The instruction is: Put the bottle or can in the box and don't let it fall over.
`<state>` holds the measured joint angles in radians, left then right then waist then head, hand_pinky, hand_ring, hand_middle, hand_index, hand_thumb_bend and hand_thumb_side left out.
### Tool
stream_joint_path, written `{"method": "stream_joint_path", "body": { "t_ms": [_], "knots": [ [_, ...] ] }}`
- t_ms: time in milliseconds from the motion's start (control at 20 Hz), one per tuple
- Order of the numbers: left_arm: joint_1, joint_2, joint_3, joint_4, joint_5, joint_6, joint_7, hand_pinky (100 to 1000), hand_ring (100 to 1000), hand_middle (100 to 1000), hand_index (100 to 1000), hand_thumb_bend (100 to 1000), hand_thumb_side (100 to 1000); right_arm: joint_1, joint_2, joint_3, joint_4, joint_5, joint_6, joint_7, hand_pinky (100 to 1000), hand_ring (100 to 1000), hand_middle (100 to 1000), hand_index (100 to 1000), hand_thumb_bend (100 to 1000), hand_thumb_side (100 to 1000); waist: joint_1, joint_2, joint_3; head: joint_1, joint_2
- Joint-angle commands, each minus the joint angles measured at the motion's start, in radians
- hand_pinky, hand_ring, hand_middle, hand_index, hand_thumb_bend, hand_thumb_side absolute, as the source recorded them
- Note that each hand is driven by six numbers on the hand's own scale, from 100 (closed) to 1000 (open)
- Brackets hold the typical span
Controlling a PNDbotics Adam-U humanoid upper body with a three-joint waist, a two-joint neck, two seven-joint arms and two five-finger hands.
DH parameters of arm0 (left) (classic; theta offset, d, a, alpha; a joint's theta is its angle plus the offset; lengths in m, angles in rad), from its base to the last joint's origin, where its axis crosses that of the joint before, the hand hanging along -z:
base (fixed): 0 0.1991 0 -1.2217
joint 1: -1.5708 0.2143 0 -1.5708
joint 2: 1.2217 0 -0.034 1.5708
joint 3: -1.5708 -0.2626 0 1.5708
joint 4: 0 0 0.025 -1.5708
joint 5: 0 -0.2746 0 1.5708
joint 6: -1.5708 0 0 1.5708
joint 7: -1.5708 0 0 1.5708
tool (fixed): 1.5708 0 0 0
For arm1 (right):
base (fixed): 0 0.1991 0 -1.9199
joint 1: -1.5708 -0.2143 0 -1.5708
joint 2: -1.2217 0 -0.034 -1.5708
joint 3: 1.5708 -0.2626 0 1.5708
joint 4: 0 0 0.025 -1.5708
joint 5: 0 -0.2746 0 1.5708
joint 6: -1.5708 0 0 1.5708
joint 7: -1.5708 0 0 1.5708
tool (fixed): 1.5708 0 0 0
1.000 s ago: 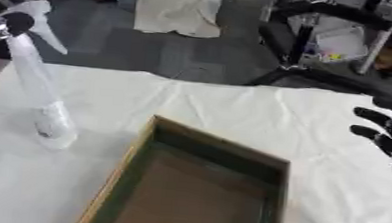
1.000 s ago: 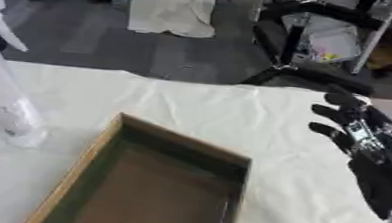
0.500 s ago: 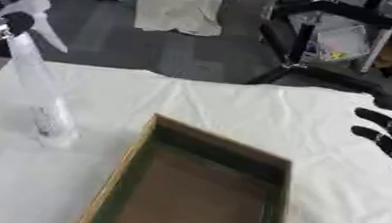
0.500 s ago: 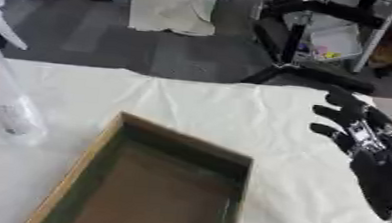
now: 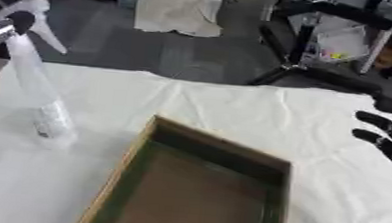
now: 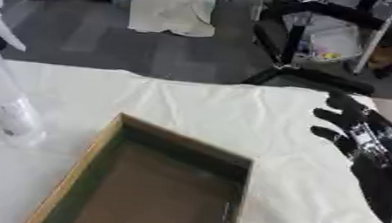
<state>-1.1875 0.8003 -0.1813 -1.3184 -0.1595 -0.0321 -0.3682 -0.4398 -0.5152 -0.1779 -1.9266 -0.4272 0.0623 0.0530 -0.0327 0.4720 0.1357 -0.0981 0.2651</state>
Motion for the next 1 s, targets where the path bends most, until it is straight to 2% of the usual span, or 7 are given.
{"method": "stream_joint_path", "body": {
  "t_ms": [50,550,950,1000],
  "knots": [
    [-0.014,0.014,0.007,-0.003,0.003,0.003,0.003,764,795,874,833,245,597,-0.012,-0.027,-0.010,-0.008,0.006,-0.001,0.003,821,888,982,780,100,550,0.003,-0.019,-0.001,0.005,-0.013],
    [-0.010,0.013,0.006,0.003,0.004,0.011,-0.012,758,772,875,832,243,600,-0.013,-0.026,-0.012,-0.007,0.008,-0.003,0.005,822,888,982,780,100,555,0.001,-0.012,-0.002,0.005,-0.015],
    [-0.012,0.013,0.010,0.006,0.023,0.022,0.005,746,742,845,813,116,483,-0.011,-0.025,-0.013,-0.005,0.008,-0.001,0.007,824,889,983,781,100,562,0.002,-0.011,-0.001,0.005,-0.010],
    [-0.011,0.013,0.010,0.007,0.028,0.024,0.005,747,743,846,811,100,441,-0.011,-0.025,-0.013,-0.005,0.009,-0.001,0.007,824,889,983,781,100,563,0.002,-0.011,-0.001,0.005,-0.011]
  ]
}}
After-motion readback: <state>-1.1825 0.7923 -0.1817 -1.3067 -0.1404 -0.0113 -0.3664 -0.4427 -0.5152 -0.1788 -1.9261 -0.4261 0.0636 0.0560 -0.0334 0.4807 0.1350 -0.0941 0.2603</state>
